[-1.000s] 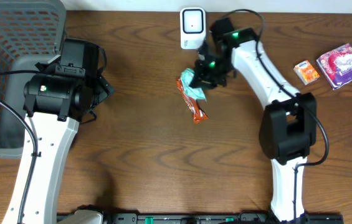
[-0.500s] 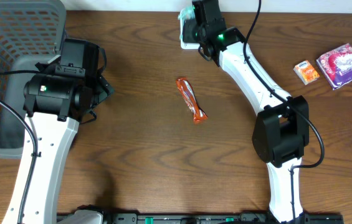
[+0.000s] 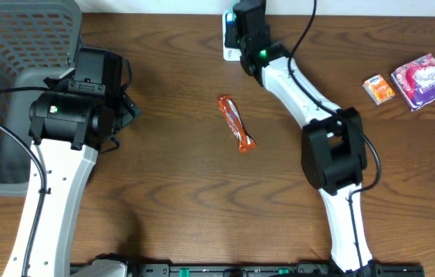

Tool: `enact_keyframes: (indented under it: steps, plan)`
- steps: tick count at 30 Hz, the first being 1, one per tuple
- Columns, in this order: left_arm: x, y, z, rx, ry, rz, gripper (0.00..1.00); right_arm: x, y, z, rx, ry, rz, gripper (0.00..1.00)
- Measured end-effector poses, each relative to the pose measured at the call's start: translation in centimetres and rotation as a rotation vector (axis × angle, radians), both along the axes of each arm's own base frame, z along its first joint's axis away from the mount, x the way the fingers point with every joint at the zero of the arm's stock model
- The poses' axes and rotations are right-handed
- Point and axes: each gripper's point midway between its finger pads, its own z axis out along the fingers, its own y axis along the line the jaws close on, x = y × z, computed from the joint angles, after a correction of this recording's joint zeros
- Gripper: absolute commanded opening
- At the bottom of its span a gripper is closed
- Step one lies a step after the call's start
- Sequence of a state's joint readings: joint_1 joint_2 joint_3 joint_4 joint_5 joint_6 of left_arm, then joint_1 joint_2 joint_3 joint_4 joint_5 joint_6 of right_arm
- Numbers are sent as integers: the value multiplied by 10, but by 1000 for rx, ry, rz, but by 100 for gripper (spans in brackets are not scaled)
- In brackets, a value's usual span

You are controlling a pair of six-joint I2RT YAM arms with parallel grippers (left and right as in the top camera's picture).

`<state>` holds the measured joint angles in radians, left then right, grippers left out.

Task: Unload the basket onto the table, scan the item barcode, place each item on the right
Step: 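Lift the wipes bag and hold it up to the scanner, then carry the wipes bag right and drop it near the other items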

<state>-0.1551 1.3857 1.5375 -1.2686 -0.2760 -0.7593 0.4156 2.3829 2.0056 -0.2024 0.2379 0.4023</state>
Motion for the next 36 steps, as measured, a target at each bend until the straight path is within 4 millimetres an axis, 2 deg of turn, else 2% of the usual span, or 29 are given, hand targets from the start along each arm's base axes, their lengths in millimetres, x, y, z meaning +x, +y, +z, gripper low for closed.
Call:
enact_keyframes:
  steps: [2,4,8,14,16,19,20,21,22,24,25,27,30,33,36]
  plan:
    - [0,0,0,0,0,0,98,0,-6,-7,-9,21,-8,1]
    - [0,0,0,0,0,0,98,1,-16,-7,-15,27,-25,1]
    - [0,0,0,0,0,0,98,-8,-60,-8,-77,112,-108,1]
    - [0,0,0,0,0,0,98,-30,-180,16,-309,228,-270,1]
    - [0,0,0,0,0,0,98,-43,-219,17,-407,296,-280,1]
    - [0,0,0,0,0,0,98,-62,-271,7,-521,420,-277,1]
    - [0,0,0,0,0,0,98,-67,-285,2,-540,452,-281,6]
    - [0,0,0,0,0,0,98,-72,-299,-2,-555,480,-287,22]
    - [0,0,0,0,0,0,98,-76,-313,-6,-562,501,-297,41]
    - [0,0,0,0,0,0,98,-82,-335,-10,-565,528,-319,86]
    - [0,0,0,0,0,0,98,-85,-342,-12,-561,538,-332,95]
    - [0,0,0,0,0,0,98,-92,-358,-16,-554,564,-357,99]
    - [0,0,0,0,0,0,98,-103,-374,-20,-546,602,-381,99]
    - [0,0,0,0,0,0,98,-107,-373,-22,-543,619,-380,99]
    - [0,0,0,0,0,0,98,-109,-364,-23,-532,630,-371,99]
